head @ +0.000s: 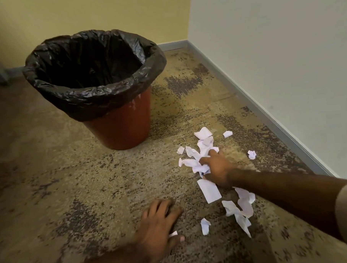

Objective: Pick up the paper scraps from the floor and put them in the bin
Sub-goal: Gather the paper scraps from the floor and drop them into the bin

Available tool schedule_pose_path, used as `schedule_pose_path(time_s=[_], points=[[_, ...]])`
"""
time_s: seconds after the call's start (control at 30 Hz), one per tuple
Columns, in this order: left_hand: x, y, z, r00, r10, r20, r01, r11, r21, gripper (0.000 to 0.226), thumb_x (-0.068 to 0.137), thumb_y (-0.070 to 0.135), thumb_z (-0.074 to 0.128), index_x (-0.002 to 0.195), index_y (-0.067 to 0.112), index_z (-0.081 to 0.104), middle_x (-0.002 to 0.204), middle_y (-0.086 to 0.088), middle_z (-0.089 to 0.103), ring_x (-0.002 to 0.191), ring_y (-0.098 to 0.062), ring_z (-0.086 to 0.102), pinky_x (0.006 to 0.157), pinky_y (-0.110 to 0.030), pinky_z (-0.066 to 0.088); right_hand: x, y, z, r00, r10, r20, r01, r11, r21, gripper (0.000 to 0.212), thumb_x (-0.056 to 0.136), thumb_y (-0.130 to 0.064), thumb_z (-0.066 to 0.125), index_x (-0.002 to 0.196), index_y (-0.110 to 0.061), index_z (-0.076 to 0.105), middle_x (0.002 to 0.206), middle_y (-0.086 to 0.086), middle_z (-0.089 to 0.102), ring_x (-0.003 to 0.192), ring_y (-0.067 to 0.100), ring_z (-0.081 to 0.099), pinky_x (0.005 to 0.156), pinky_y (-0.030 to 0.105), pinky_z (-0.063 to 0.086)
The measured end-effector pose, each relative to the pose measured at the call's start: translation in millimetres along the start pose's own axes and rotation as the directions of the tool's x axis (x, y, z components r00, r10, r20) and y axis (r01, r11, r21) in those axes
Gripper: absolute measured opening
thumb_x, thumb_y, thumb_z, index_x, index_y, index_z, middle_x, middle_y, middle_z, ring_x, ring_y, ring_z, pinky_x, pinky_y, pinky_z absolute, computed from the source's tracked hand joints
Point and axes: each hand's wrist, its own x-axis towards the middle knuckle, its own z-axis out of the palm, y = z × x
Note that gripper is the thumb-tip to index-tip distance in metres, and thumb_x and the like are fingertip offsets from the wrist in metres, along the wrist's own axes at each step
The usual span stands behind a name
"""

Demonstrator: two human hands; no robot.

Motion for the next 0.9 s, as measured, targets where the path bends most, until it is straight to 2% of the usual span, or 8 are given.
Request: schedule_pose_path(time_s=[0.17,0.3,0.37,0.5,0.7,0.73,0.8,0.9], points=[[-6,-2,12,0.964,0.126,-0.236,-0.100,0.988,0.118,0.020,0.084,0.047,0.051,0.103,0.040,0.052,0.107,0.011,0.057,0.100,-0.011,0.040,0.070,-0.028,0.053,-12,-6,-14,0.997,-0.062,0.047,0.046,0.958,0.284,0.023,0.085,-0.019,0.070,0.108,-0.018,0.068,0.110,0.012,0.058,0.102,0.029,0.057,0.086,0.036,0.049],[1,-10,7,0.976,0.139,-0.166,-0.139,0.990,0.014,0.018,0.086,0.032,0.063,0.100,0.030,0.053,0.104,0.006,0.057,0.101,-0.013,0.048,0.078,-0.028,0.052,-24,-16,-30,0.987,-0.089,0.131,-0.019,0.754,0.657,0.022,0.078,0.003,0.068,0.094,-0.013,0.067,0.082,0.010,0.065,0.059,0.016,0.060,0.050,0.028,0.046],[4,-13,4,0.989,0.086,-0.120,-0.099,0.989,-0.106,0.018,0.090,0.015,0.056,0.105,0.026,0.054,0.112,0.003,0.050,0.104,-0.016,0.048,0.086,-0.027,0.044,-27,-18,-40,0.972,-0.092,0.218,-0.118,0.611,0.783,0.022,0.079,0.007,0.063,0.092,-0.010,0.068,0.079,0.009,0.059,0.057,0.015,0.052,0.049,0.025,0.037],[21,-11,-13,0.975,-0.128,-0.183,0.043,0.911,-0.410,0.030,0.089,-0.004,0.056,0.106,0.021,0.060,0.116,0.000,0.051,0.094,-0.010,0.054,0.078,-0.012,0.043,-31,-8,-59,0.860,-0.179,0.477,-0.396,0.356,0.846,0.030,0.080,0.013,0.054,0.087,-0.011,0.069,0.079,0.012,0.064,0.057,0.024,0.062,0.047,0.028,0.050],[75,15,-61,0.925,-0.196,-0.326,-0.035,0.809,-0.587,0.046,0.089,0.001,0.064,0.117,0.035,0.052,0.127,0.012,0.040,0.113,0.001,0.051,0.085,0.005,0.037,-31,11,-59,0.908,0.031,0.418,-0.411,0.263,0.873,0.029,0.076,0.004,0.059,0.100,-0.011,0.058,0.078,0.008,0.057,0.048,0.020,0.057,0.041,0.024,0.045],[86,19,-67,0.931,-0.188,-0.313,-0.023,0.826,-0.564,0.051,0.088,0.008,0.069,0.126,0.037,0.050,0.136,0.008,0.036,0.122,-0.006,0.049,0.093,-0.001,0.038,-31,16,-57,0.917,0.095,0.387,-0.398,0.279,0.874,0.028,0.078,0.003,0.057,0.103,-0.009,0.058,0.082,0.010,0.056,0.049,0.020,0.056,0.044,0.024,0.042],[107,25,-79,0.965,-0.170,-0.198,0.064,0.889,-0.453,0.073,0.082,0.033,0.077,0.142,0.041,0.037,0.156,0.003,0.018,0.141,-0.028,0.034,0.112,-0.035,0.038,-33,25,-54,0.932,0.178,0.317,-0.359,0.305,0.882,0.026,0.080,0.004,0.055,0.103,-0.005,0.061,0.087,0.015,0.054,0.059,0.027,0.055,0.051,0.027,0.042],[135,28,-92,0.985,-0.170,-0.002,0.164,0.955,-0.246,0.094,0.071,0.060,0.076,0.149,0.047,0.025,0.165,-0.001,-0.012,0.149,-0.042,0.001,0.115,-0.066,0.015,-38,35,-47,0.940,0.281,0.191,-0.302,0.431,0.850,0.022,0.080,0.008,0.055,0.084,-0.013,0.063,0.072,0.011,0.062,0.055,0.021,0.060,0.044,0.024,0.045]])
